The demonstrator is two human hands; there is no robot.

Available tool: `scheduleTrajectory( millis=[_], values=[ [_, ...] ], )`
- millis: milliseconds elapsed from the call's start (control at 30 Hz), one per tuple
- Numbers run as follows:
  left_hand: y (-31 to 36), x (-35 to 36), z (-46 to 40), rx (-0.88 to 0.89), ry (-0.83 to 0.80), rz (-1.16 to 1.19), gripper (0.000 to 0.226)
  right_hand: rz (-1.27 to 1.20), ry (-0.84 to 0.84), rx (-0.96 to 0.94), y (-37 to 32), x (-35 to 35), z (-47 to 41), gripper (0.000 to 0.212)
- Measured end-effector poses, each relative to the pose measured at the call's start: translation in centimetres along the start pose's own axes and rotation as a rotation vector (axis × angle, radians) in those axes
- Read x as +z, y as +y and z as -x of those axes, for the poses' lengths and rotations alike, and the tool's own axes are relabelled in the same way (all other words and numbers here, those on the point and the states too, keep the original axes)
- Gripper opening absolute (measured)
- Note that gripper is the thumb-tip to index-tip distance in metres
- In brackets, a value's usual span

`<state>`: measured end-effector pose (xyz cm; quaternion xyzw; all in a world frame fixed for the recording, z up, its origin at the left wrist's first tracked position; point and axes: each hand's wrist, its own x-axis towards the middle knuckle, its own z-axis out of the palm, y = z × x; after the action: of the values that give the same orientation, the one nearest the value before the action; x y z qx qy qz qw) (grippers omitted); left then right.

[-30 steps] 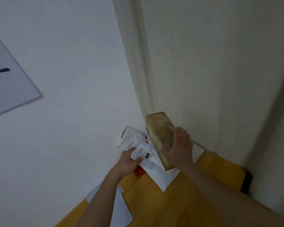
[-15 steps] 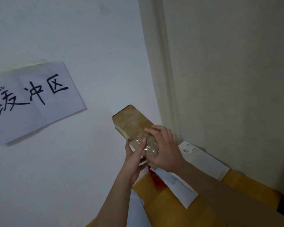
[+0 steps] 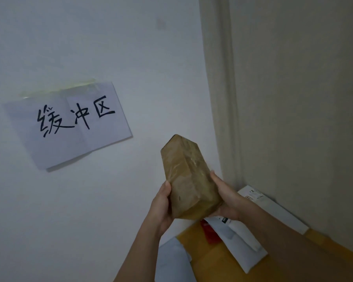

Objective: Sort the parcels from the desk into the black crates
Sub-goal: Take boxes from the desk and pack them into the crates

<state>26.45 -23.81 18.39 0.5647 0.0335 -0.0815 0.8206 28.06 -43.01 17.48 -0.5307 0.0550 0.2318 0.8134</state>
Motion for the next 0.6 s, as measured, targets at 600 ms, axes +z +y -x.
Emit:
scheduleTrajectory(
  millis=[600],
  values=[
    [-1.7,-0.5,0.3,0.041,0.091,-0.155,0.076,0.344,0.130,-0.539,2.2,0.6,0.5,0.048]
  ],
)
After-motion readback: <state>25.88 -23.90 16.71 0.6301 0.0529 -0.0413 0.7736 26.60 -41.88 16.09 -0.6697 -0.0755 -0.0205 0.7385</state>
